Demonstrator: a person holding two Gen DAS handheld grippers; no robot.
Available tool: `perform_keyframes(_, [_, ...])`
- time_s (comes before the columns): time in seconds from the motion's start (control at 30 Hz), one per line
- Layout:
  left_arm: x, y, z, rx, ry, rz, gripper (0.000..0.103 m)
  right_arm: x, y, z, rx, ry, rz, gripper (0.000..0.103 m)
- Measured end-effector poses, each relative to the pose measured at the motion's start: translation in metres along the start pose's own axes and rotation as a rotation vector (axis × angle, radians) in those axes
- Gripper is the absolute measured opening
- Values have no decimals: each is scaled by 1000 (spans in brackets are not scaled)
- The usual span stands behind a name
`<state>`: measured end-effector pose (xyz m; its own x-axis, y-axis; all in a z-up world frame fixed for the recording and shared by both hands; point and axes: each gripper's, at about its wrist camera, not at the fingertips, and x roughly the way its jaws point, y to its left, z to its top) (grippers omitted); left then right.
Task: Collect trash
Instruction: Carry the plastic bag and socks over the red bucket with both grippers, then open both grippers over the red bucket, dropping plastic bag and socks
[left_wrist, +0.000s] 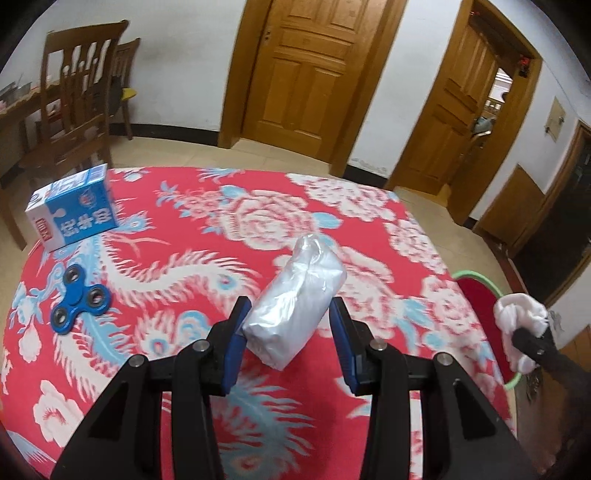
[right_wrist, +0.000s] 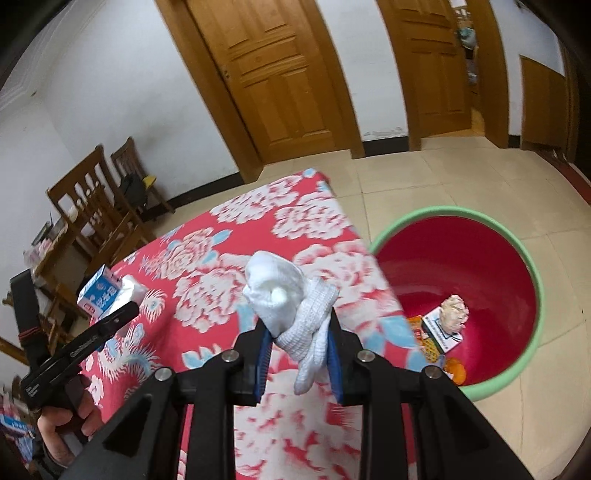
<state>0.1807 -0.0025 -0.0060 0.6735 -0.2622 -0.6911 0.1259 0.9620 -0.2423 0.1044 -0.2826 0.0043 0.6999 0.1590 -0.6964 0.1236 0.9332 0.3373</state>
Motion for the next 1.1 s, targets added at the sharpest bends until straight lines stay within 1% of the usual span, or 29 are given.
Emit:
perform_keyframes(0.13, [0,-25,1,33,19,-55,43,-7,-25,-1,50,-15,-7,29])
perform_keyframes(0.33, [8,-66,0,55,76,-133,43,-19,-64,-3,126,-40,-18,29])
perform_keyframes(0.43, [12,-85,-1,82,87,-144,43,-22,-84,-3,163,-50,-26,29])
perform_keyframes(0.6, [19,-121,-3,125,105,-183,43,-20,-111,-5,212,-48,-41,29])
perform_keyframes(0.8, [35,-164,-7,201,134,-219,43,-14,-135,-7,263,-44,-57,31])
perform_keyframes(0.97, [52,-191,-12,239,162,-241,43,-9,-148,-6,272,-35,-69,32])
perform_keyframes(1.03, [57,-199,-14,248,172,-247,43,-9,-152,-7,267,-33,-74,35])
perform_keyframes(1.1, [63,-206,-16,257,179,-252,43,-8,-156,-7,269,-28,-65,43])
